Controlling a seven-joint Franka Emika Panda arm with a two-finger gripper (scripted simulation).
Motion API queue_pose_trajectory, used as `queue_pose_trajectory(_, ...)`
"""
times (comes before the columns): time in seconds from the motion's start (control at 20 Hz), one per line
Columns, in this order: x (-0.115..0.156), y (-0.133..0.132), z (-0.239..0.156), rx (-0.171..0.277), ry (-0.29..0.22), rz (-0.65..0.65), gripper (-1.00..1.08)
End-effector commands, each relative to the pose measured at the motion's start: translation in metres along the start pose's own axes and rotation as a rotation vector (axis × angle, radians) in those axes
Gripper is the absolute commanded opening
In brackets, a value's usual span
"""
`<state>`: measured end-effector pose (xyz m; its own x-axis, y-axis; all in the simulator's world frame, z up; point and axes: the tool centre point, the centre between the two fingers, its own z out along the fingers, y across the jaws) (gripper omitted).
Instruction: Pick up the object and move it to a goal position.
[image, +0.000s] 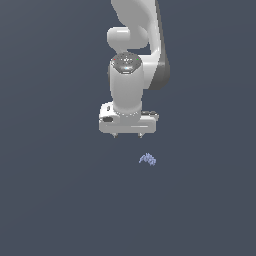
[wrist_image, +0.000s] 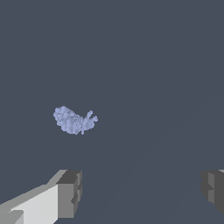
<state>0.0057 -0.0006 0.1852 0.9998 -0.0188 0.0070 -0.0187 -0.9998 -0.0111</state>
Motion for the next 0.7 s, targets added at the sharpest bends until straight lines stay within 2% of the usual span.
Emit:
queue_pose_trajectory(0.0, 0.000, 0.000, 0.000, 0.000, 0.000, 0.000, 1.00)
queue_pose_trajectory(0.4, -0.010, -0.025, 0.014, 0.004, -0.045, -0.033, 1.00)
queue_pose_trajectory(0.65, -0.011, -0.027, 0.015, 0.004, -0.048, -0.034, 1.00)
